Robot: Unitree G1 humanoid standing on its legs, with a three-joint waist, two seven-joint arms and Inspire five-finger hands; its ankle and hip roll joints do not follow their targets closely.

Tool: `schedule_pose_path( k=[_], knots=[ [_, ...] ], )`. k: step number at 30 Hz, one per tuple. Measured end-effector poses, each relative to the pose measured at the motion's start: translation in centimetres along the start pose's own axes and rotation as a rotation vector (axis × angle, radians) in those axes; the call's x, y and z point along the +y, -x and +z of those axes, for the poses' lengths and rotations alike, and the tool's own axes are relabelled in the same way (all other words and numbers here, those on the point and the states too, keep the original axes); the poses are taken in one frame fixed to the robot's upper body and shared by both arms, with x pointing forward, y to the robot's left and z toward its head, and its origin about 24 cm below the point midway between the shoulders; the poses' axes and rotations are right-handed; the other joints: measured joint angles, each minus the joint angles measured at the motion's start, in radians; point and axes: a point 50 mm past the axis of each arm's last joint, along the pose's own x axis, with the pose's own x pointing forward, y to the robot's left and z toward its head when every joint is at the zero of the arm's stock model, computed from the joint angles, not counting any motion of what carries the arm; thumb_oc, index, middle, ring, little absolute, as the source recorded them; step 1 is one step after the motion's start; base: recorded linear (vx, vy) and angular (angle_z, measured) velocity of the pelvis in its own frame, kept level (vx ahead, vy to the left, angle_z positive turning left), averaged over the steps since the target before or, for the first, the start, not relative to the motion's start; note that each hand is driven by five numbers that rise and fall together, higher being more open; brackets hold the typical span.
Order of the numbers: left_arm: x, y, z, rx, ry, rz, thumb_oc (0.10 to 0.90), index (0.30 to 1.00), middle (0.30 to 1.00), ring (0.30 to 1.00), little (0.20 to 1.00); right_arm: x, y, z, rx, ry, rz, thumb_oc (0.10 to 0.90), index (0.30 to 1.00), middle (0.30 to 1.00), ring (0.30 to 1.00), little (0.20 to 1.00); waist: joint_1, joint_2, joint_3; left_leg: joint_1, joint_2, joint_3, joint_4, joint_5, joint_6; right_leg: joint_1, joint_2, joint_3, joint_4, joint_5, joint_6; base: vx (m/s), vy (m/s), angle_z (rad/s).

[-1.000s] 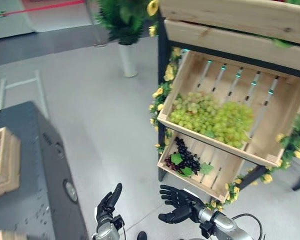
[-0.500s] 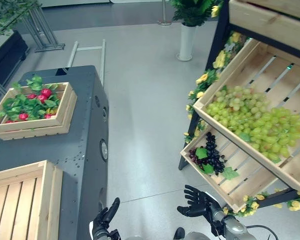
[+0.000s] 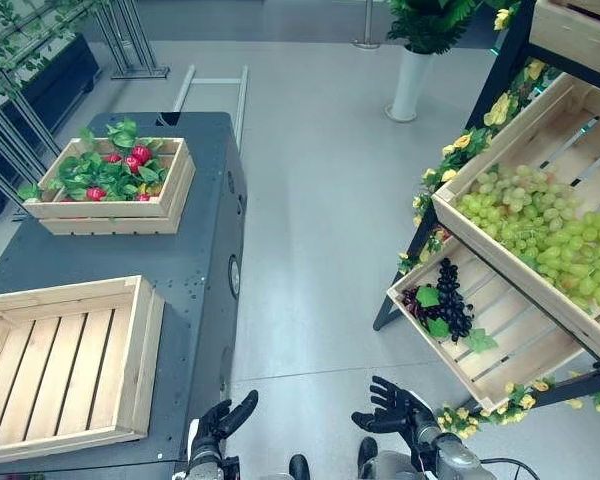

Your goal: Pick up the fruits from the basket on one side to the basket on the other side

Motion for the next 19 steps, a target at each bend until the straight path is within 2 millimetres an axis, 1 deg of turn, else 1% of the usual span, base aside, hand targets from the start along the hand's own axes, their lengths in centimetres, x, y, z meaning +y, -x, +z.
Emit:
schedule_pose_path(
  k=[1, 2, 3, 4, 5, 6, 7, 8, 9, 10, 12, 14, 15, 17, 19],
  knots=[
    [0.3, 0.1, -0.3, 0.008, -0.003, 0.007, 0.800, 0.900, 0.900, 0.900, 0.900, 0.1, 0.0, 0.0, -0.001, -0.002, 0.004, 0.800, 0.900, 0.900, 0.900, 0.900, 0.002, -0.002, -0.001, -0.001, 0.000, 0.001, -0.004, 0.003, -0.002, 0.007, -0.007, 0.001, 0.011, -0.015, 0.000, -0.10, -0.143, -0.11],
    [0.8, 0.1, -0.7, 0.026, -0.018, 0.019, 0.800, 0.900, 0.900, 0.900, 0.900, 0.4, -0.3, -0.1, 0.001, -0.009, 0.007, 0.800, 0.900, 0.900, 0.900, 0.900, 0.015, -0.008, -0.005, -0.002, 0.000, 0.007, -0.009, 0.016, -0.015, 0.045, -0.016, -0.004, -0.019, -0.037, -0.001, -0.15, -0.204, -0.19],
    [1.1, 0.1, -0.9, 0.034, -0.024, 0.027, 0.800, 0.900, 0.900, 0.900, 0.900, 0.6, -0.5, -0.4, 0.018, -0.017, 0.006, 0.800, 0.900, 0.900, 0.900, 0.900, 0.030, -0.019, -0.013, 0.000, -0.003, 0.014, -0.008, 0.013, -0.017, 0.084, -0.025, -0.025, -0.089, -0.041, 0.005, -0.18, -0.192, -0.29],
    [1.3, 0.1, -1.0, 0.036, -0.027, 0.035, 0.800, 0.900, 0.900, 0.900, 0.900, 0.9, -0.7, -0.5, 0.025, -0.023, 0.009, 0.800, 0.900, 0.900, 0.900, 0.900, 0.052, -0.028, -0.019, -0.006, -0.004, 0.031, -0.002, 0.024, -0.028, 0.116, -0.024, -0.029, -0.174, -0.036, 0.013, -0.20, -0.211, -0.43],
    [1.5, 0.1, -1.0, 0.036, -0.027, 0.047, 0.800, 0.900, 0.900, 0.900, 0.900, 1.3, -1.0, -0.4, 0.031, -0.022, 0.015, 0.800, 0.900, 0.900, 0.900, 0.900, 0.068, -0.047, -0.030, -0.015, -0.008, 0.047, -0.003, 0.024, -0.041, 0.135, -0.024, -0.029, -0.252, -0.031, 0.018, -0.17, -0.142, -0.41],
    [1.7, 0.0, -1.0, 0.036, -0.030, 0.053, 0.800, 0.900, 0.900, 0.900, 0.900, 1.5, -1.2, -0.3, 0.030, -0.023, 0.022, 0.800, 0.900, 0.900, 0.900, 0.900, 0.075, -0.060, -0.037, -0.023, -0.017, 0.052, -0.003, 0.028, -0.046, 0.143, -0.024, -0.023, -0.293, -0.018, 0.033, -0.11, -0.157, -0.27],
    [1.1, 0.1, -1.0, 0.042, -0.020, 0.046, 0.800, 0.900, 0.900, 0.900, 0.900, 1.4, -1.4, -0.1, 0.034, -0.012, 0.020, 0.800, 0.900, 0.900, 0.900, 0.900, 0.070, -0.049, -0.042, -0.027, -0.008, 0.047, -0.003, 0.039, -0.054, 0.166, -0.011, -0.022, -0.347, 0.018, 0.055, -0.06, -0.138, -0.08],
    [0.9, 0.1, -1.0, 0.044, -0.014, 0.040, 0.800, 0.900, 0.900, 0.900, 0.900, 1.3, -1.4, -0.1, 0.037, -0.010, 0.017, 0.800, 0.900, 0.900, 0.900, 0.900, 0.070, -0.043, -0.046, -0.028, -0.003, 0.046, -0.003, 0.041, -0.060, 0.176, -0.002, -0.023, -0.361, 0.024, 0.049, -0.01, -0.134, 0.05],
    [0.3, 0.3, -1.2, 0.049, -0.008, 0.027, 0.800, 0.900, 0.900, 0.900, 0.900, 1.1, -1.3, -0.4, 0.045, -0.015, 0.010, 0.800, 0.900, 0.900, 0.900, 0.900, 0.064, -0.034, -0.055, -0.024, 0.007, 0.031, -0.003, 0.044, -0.069, 0.189, 0.014, -0.021, -0.373, 0.027, 0.043, 0.00, -0.091, 0.09],
    [-0.2, 0.4, -1.3, 0.052, -0.014, 0.012, 0.800, 0.900, 0.900, 0.900, 0.900, 1.0, -1.1, -0.7, 0.053, -0.030, 0.004, 0.800, 0.900, 0.900, 0.900, 0.900, 0.061, -0.031, -0.063, -0.017, 0.010, 0.019, -0.003, 0.047, -0.076, 0.204, 0.020, -0.028, -0.384, 0.029, 0.038, 0.00, -0.101, 0.09],
    [-0.8, 0.6, -1.4, 0.048, -0.041, -0.028, 0.800, 0.900, 0.900, 0.900, 0.900, 0.6, -0.7, -1.5, 0.074, -0.077, -0.015, 0.800, 0.900, 0.900, 0.900, 0.900, 0.057, -0.031, -0.073, 0.000, 0.024, 0.011, -0.009, 0.046, -0.091, 0.224, 0.038, -0.029, -0.396, 0.028, 0.026, 0.03, -0.102, 0.01],
    [-0.9, 0.6, -1.4, 0.041, -0.066, -0.042, 0.800, 0.900, 0.900, 0.900, 0.900, 0.2, -0.6, -2.3, 0.096, -0.143, -0.051, 0.800, 0.900, 0.900, 0.900, 0.900, 0.054, -0.033, -0.080, 0.008, 0.033, -0.002, -0.010, 0.045, -0.097, 0.236, 0.045, -0.031, -0.400, 0.023, 0.017, 0.03, -0.060, 0.00],
    [-1.0, 0.6, -1.5, 0.042, -0.072, -0.050, 0.800, 0.900, 0.900, 0.900, 0.900, -0.6, 0.0, -3.6, 0.147, -0.168, -0.089, 0.800, 0.900, 0.900, 0.900, 0.900, 0.053, -0.034, -0.096, 0.008, 0.036, -0.002, -0.010, 0.040, -0.107, 0.242, 0.051, -0.031, -0.399, 0.016, 0.015, 0.02, -0.045, 0.01],
    [-1.2, 0.7, -1.5, 0.042, -0.082, -0.070, 0.800, 0.900, 0.900, 0.900, 0.900, -1.3, 0.8, -5.0, 0.205, -0.178, -0.126, 0.800, 0.900, 0.900, 0.900, 0.900, 0.052, -0.034, -0.108, 0.009, 0.039, -0.007, -0.010, 0.040, -0.107, 0.243, 0.055, -0.031, -0.397, 0.013, 0.013, 0.04, -0.075, -0.02],
    [-1.4, 0.6, -1.3, 0.025, -0.134, -0.107, 0.800, 0.900, 0.900, 0.900, 0.900, -1.8, 1.7, -6.5, 0.259, -0.193, -0.153, 0.800, 0.900, 0.900, 0.900, 0.900, 0.048, -0.034, -0.109, 0.008, 0.044, -0.028, -0.010, 0.043, -0.108, 0.243, 0.059, -0.030, -0.396, 0.017, 0.007, 0.03, -0.055, -0.01]
  ],
)
